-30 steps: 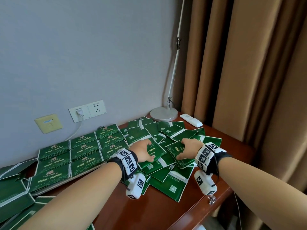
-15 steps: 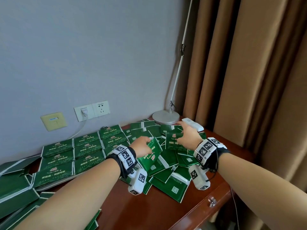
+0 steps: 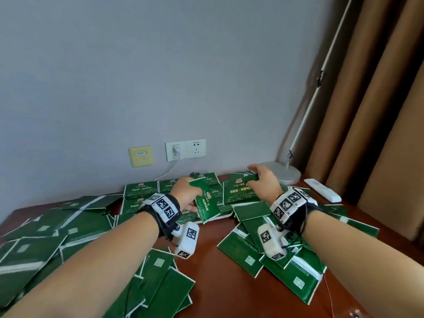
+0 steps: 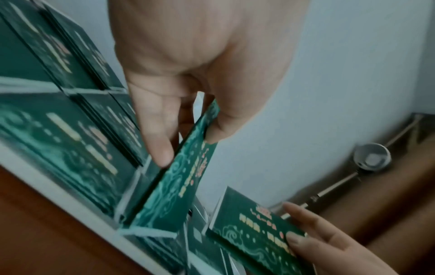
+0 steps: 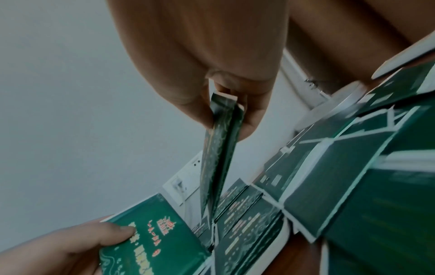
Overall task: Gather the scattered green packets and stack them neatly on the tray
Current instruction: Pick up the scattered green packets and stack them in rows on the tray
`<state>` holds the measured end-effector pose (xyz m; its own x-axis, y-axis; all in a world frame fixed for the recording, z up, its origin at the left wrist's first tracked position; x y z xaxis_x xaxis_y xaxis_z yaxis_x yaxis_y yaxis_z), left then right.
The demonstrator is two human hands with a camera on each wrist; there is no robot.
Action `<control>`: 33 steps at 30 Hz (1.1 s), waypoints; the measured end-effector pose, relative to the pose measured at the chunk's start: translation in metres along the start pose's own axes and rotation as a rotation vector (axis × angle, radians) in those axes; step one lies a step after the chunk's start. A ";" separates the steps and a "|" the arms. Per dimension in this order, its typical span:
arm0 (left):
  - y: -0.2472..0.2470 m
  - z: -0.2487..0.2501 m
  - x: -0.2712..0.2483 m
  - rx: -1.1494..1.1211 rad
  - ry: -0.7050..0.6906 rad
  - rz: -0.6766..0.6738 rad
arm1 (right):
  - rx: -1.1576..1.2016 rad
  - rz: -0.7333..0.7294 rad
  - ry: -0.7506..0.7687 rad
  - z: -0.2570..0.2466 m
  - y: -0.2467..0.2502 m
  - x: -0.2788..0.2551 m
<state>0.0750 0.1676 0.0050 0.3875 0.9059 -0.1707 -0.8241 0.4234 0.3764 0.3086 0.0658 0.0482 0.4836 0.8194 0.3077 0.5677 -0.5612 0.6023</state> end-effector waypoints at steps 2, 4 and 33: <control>0.033 -0.014 0.002 -0.061 0.041 0.064 | 0.024 -0.047 -0.002 -0.009 -0.030 0.011; 0.067 -0.029 0.004 -0.089 0.072 0.141 | 0.045 -0.097 -0.008 -0.017 -0.061 0.022; 0.199 -0.128 0.061 0.319 0.196 0.356 | 0.124 -0.341 -0.123 -0.029 -0.233 0.083</control>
<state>-0.1181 0.3079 -0.0470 -0.0041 0.9905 -0.1375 -0.7116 0.0938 0.6963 0.1972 0.2684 -0.0457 0.3249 0.9457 0.0099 0.7827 -0.2748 0.5585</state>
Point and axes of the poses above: each hand's wrist, its own x-axis towards the middle knuckle, its own y-axis out of the back of the hand, z = x × y, the point moved 10 cm from there along x, towards the middle knuckle, and after that the axes turned 2 degrees about y, right-handed, at the moved point
